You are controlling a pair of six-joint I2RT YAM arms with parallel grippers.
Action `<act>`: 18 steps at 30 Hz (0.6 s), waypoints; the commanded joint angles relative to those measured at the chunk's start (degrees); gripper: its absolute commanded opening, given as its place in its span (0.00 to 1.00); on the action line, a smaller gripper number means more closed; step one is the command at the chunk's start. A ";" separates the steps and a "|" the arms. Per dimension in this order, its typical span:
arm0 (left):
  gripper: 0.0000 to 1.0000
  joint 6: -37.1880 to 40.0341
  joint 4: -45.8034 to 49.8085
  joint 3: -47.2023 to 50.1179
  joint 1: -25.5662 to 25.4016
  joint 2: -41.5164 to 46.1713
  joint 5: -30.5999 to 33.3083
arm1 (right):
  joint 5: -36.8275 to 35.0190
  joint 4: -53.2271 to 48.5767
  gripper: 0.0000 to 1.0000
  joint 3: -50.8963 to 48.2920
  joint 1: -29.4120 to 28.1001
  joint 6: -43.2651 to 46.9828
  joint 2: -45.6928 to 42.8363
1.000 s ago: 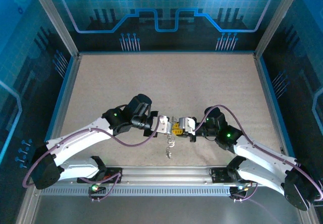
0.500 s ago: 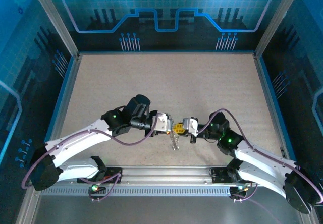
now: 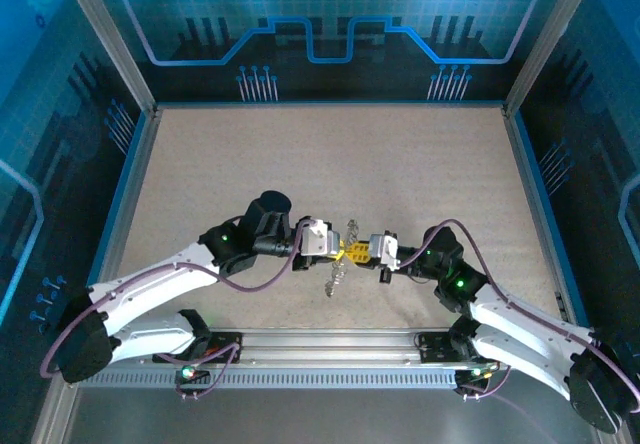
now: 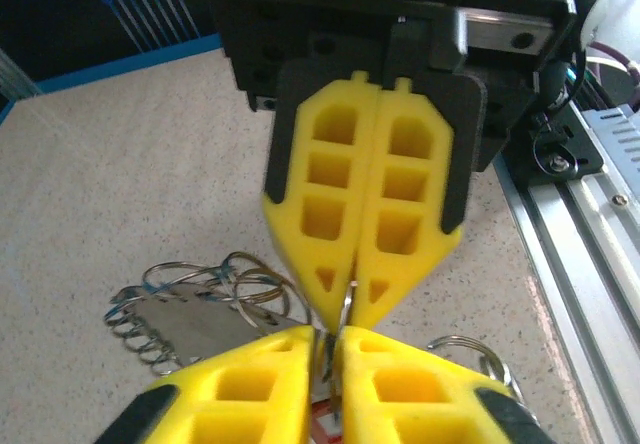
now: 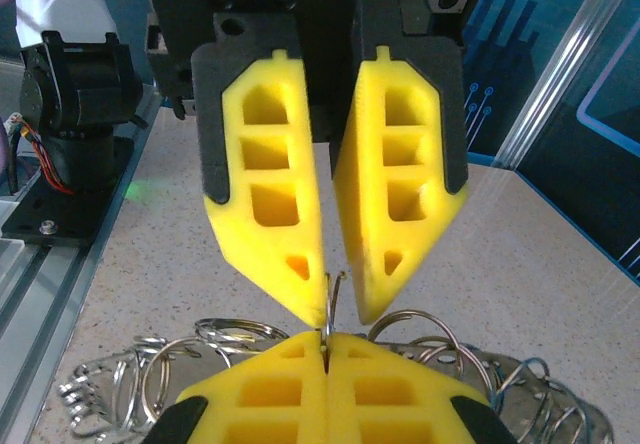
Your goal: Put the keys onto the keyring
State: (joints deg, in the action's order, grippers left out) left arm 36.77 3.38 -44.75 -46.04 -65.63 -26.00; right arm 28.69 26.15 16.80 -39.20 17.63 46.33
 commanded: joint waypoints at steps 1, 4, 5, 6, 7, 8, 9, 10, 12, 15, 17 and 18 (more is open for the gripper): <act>0.03 -1.01 -2.85 0.60 -0.28 -0.40 -2.21 | 0.43 2.93 0.00 -0.80 0.27 -0.86 -1.28; 0.00 1.46 1.24 -0.65 -0.32 -0.21 -1.52 | -0.44 1.25 0.00 -0.72 0.33 -0.17 -1.65; 0.00 2.24 3.20 -1.32 -0.32 -0.19 -0.98 | -0.78 0.03 0.00 -0.46 0.35 0.46 -1.72; 0.00 3.10 4.82 -2.07 -0.29 -0.14 -0.42 | -1.03 -1.41 0.01 -0.04 0.36 0.99 -1.76; 0.00 4.06 6.97 -2.94 -0.29 -0.16 0.25 | -1.13 -3.64 0.06 0.72 0.36 1.86 -1.64; 0.00 5.07 9.21 -3.92 -0.28 -0.20 0.90 | -1.12 -5.81 0.12 1.53 0.35 2.78 -1.37; 0.00 6.05 11.11 -5.04 -0.38 -0.35 1.83 | -0.97 -7.25 0.15 2.10 0.35 3.50 -1.13; 0.00 7.11 13.44 -6.24 -0.46 -0.75 2.72 | -0.84 -8.38 0.17 2.60 0.34 4.05 -0.82; 0.00 8.74 17.57 -8.86 -0.62 -1.61 4.33 | -0.69 -8.79 0.17 2.97 0.30 4.53 -0.18; 0.00 10.78 25.25 -14.23 -1.20 -4.19 6.08 | -0.57 -7.92 0.18 3.24 0.31 4.33 1.23; 0.00 11.53 28.87 -17.12 -1.49 -5.82 6.85 | -0.47 -7.37 0.18 3.52 0.26 4.26 1.82; 0.00 11.88 30.21 -18.36 -1.60 -6.62 6.97 | -0.39 -7.20 0.18 3.58 0.33 4.35 2.05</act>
State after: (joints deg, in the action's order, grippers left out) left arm 45.58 25.61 -59.18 -47.00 -70.78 -20.49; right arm 28.45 19.38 18.48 -38.94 21.06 47.83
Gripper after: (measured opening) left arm 0.062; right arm 0.177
